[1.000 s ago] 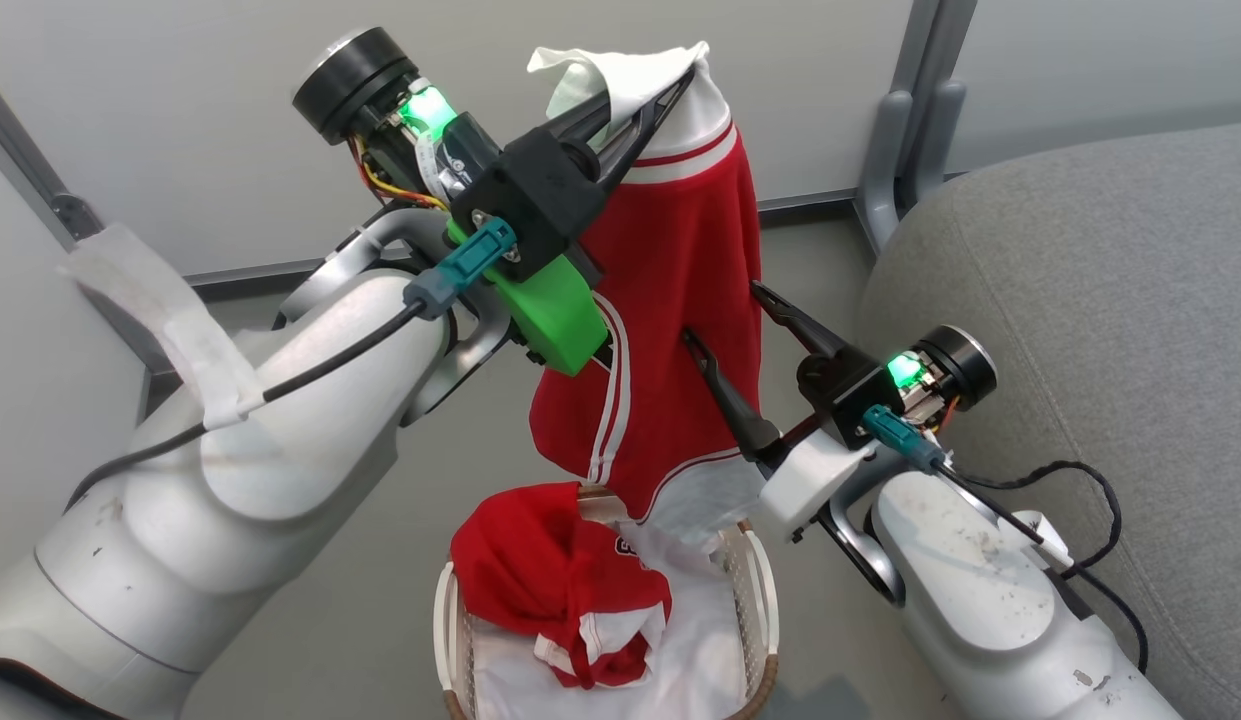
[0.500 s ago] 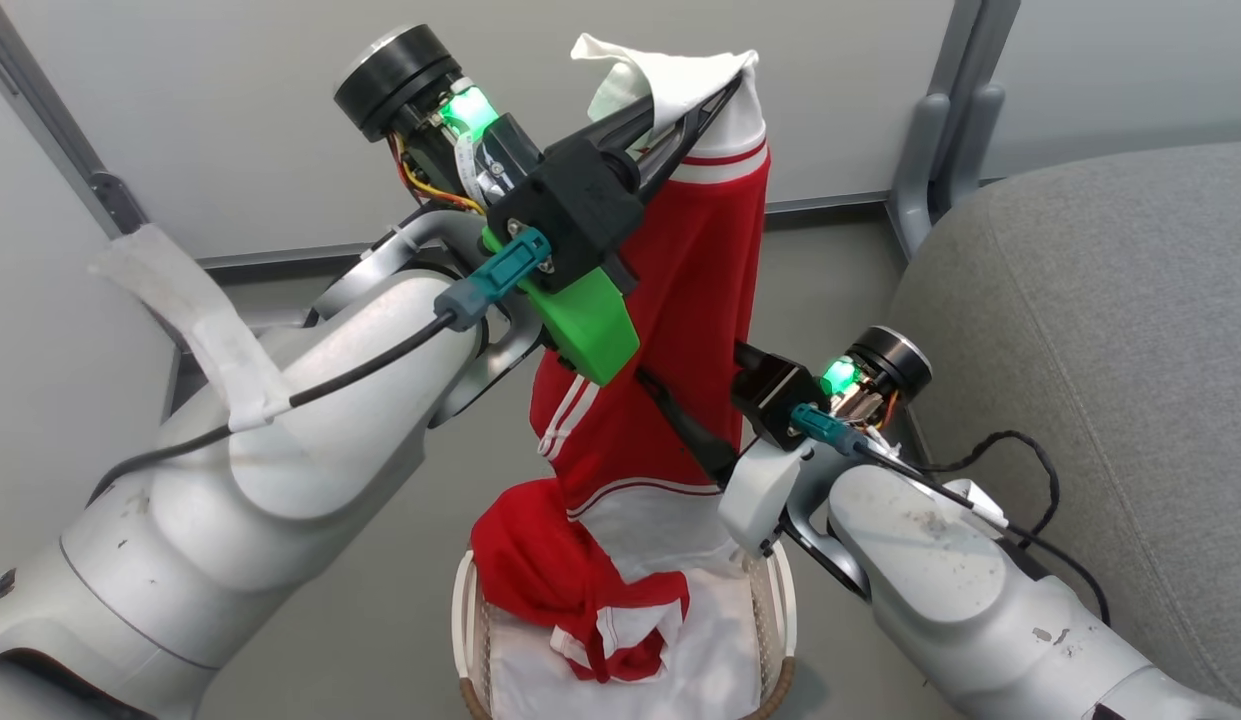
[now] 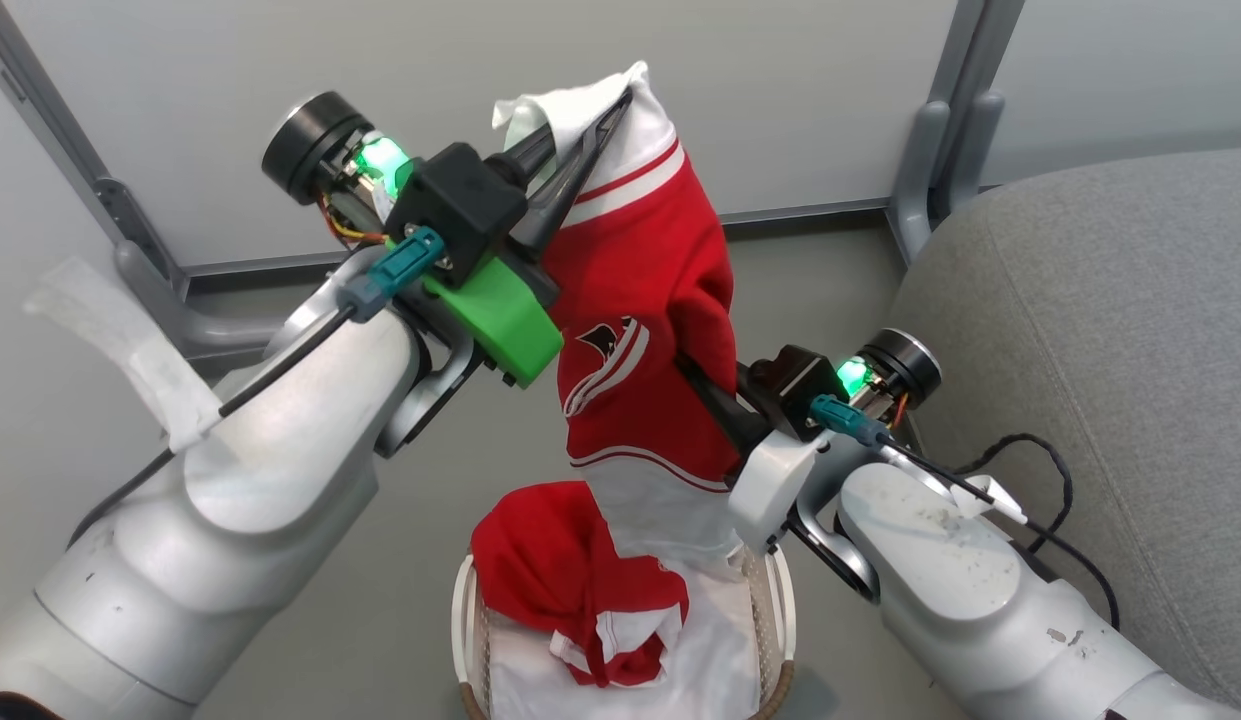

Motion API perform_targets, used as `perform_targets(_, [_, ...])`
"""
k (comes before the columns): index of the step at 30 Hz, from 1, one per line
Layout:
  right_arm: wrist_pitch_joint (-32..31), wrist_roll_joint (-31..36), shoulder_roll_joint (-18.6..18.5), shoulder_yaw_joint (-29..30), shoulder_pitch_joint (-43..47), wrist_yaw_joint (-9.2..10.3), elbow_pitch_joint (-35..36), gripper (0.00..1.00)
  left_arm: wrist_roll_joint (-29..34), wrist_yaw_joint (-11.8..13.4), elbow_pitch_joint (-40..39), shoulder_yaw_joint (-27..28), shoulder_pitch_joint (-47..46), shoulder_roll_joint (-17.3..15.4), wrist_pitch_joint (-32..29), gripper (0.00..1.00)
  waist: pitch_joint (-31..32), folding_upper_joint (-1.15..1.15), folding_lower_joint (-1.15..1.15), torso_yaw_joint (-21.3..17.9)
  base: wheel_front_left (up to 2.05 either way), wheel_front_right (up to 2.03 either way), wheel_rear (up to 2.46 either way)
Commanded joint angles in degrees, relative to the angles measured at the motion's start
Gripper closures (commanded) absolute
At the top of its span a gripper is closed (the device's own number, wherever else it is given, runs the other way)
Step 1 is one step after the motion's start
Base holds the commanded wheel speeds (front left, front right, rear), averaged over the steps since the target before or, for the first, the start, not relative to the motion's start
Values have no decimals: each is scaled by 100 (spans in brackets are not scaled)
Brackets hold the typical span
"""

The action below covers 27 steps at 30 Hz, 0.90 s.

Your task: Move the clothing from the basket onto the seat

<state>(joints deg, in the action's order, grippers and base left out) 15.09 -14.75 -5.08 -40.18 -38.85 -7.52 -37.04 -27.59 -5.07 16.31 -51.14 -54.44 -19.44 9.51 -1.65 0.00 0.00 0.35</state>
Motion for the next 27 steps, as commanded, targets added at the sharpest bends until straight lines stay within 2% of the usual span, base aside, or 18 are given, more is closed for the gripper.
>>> perform_targets(1, [12,-31,-67,45,110,6,81,100,17,65,46,37,132,-83,78,0,8,0,0,-33,0,0,0])
perform_targets(7, [12,-79,-145,339,307,7,401,100,-188,241,356,155,617,-191,318,0,4,0,0,-135,0,0,0])
perform_targets(13, [12,-37,-214,672,422,7,739,100,-342,308,586,234,1076,-201,467,0,23,0,0,-196,0,0,0])
perform_targets(21, [12,139,-384,1251,553,6,1051,100,-634,347,720,430,1756,-7,564,0,51,0,0,-221,0,0,0])
perform_targets(27, [12,242,-462,1548,636,6,1154,100,-619,267,646,582,2267,157,575,0,24,0,0,-267,0,0,0])
